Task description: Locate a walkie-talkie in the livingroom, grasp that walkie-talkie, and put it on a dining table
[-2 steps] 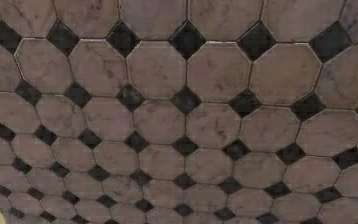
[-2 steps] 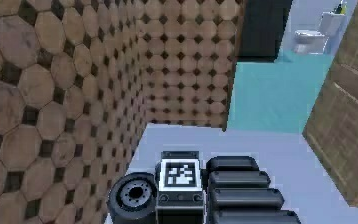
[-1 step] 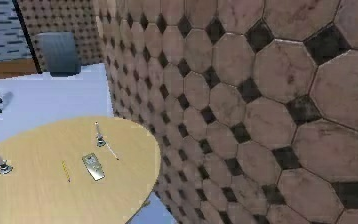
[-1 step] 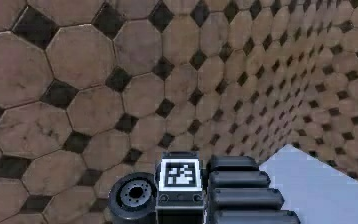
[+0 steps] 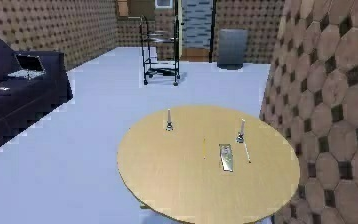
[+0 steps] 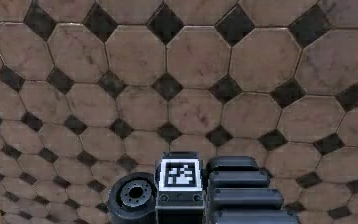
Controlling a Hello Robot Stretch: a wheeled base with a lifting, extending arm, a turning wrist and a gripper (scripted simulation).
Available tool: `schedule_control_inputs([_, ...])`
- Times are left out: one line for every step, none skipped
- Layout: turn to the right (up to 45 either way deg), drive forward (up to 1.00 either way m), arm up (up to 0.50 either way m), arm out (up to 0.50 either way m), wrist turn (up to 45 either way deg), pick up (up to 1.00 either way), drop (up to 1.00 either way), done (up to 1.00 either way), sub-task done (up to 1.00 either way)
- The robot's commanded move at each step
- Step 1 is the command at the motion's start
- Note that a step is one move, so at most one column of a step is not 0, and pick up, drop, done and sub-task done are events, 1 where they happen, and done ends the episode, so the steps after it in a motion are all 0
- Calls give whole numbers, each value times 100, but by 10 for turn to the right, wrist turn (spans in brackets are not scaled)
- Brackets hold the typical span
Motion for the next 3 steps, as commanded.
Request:
schedule_control_inputs([-450, 0, 0, 0, 0, 0, 0, 0, 0])
schedule_control_inputs([-270, 0, 0, 0, 0, 0, 0, 0, 0])
schedule_control_inputs([450, 0, 0, 0, 0, 0, 0, 0, 0])
